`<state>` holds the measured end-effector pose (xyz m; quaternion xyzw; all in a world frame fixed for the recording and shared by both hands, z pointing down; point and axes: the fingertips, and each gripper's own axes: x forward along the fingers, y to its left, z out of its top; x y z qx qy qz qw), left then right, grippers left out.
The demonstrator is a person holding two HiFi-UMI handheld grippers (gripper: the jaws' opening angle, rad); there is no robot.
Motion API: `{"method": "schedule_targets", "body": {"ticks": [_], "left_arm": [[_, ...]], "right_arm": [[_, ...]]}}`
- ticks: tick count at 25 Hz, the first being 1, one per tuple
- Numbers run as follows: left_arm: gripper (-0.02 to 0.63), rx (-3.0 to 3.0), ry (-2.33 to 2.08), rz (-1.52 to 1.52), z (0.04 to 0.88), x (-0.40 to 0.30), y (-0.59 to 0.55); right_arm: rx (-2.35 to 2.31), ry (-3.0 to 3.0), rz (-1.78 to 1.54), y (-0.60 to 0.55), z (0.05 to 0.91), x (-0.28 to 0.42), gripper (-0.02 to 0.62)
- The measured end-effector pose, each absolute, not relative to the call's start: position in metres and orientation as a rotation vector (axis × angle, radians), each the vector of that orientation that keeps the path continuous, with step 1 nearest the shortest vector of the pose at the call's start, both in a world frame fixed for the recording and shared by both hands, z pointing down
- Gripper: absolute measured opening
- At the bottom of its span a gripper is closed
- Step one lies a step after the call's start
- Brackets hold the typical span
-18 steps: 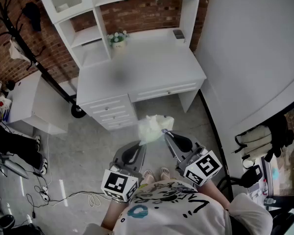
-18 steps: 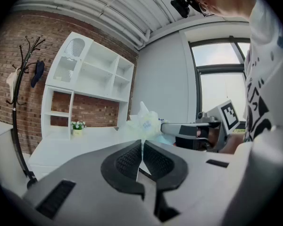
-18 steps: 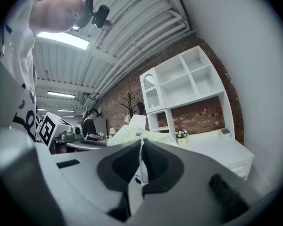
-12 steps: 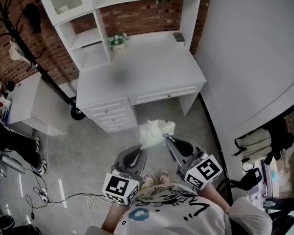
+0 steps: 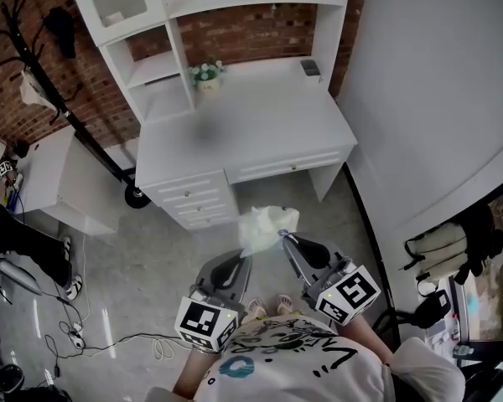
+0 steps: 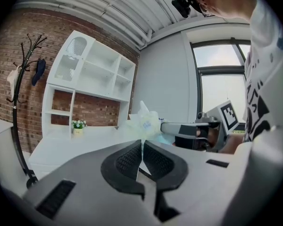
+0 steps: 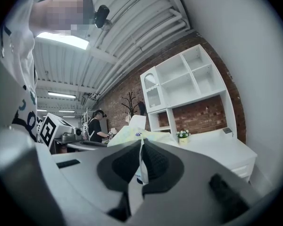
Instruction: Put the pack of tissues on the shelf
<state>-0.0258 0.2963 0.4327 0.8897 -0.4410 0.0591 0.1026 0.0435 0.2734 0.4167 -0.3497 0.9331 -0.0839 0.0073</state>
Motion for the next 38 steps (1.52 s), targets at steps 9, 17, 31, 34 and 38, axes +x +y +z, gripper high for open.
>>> {"method": "schedule_targets", "body": {"ticks": [9, 17, 31, 34, 38], "left_arm": [[0.017, 2.632, -1.267, 0.169, 0.437, -0.052, 0.292], [0.018, 2.634, -1.259, 0.163, 0.439, -0.065, 0.276], [0.018, 2.637, -1.333, 0.143, 0.434, -0.055, 0.194], [0.017, 2.635, -1.345, 0.138, 0.433, -0.052, 0.166], [0.017, 2.636, -1.344, 0.138, 0.430, -0.042, 0.135]], "right_arm": [[-1.128, 2.909, -0.290, 0.272, 0.423, 0.018, 0.028], [-1.150, 2.902, -0.290, 0.257, 0.424, 0.007, 0.028], [-1.082, 2.948, -0.219, 0.170, 0.424, 0.014, 0.026], [-1.072, 2.951, -0.213, 0.143, 0.422, 0.018, 0.026], [-1.070, 2.947, -0.220, 0.111, 0.420, 0.027, 0.026]]}}
